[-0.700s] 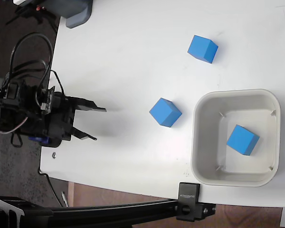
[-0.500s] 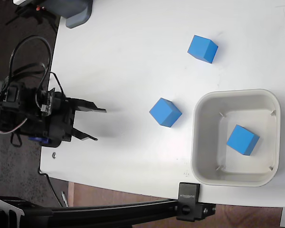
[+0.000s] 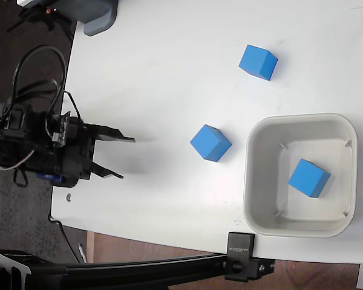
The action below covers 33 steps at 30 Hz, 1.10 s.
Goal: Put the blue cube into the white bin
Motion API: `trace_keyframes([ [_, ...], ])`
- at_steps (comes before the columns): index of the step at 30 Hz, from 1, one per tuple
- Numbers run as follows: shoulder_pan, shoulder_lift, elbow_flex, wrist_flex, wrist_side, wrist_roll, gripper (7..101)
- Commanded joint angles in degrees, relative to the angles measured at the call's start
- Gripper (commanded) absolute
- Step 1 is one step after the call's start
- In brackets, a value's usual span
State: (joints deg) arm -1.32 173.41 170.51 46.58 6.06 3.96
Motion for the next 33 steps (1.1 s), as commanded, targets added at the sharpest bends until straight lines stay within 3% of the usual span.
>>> trace_keyframes([
  [1,6.6,-6.8,-14.6,1.6,-6.0,-5.0,96.0],
  [3,13.5,-15.0,-20.8,0.9,-14.6,-9.9,97.3],
  [5,16.3,-23.8,-27.6,0.9,-18.8,-14.4,95.4],
  [12,19.2,-43.4,-43.8,2.3,-26.4,-26.4,91.1],
  [20,23.4,-57.9,-52.6,2.4,-40.7,-38.8,88.4],
  [23,25.0,-63.4,-57.3,5.6,-46.1,-43.4,89.0],
  [27,25.8,-70.6,-62.6,9.7,-48.5,-48.8,90.1],
  [33,23.6,-76.2,-65.7,11.4,-45.8,-51.6,92.7],
])
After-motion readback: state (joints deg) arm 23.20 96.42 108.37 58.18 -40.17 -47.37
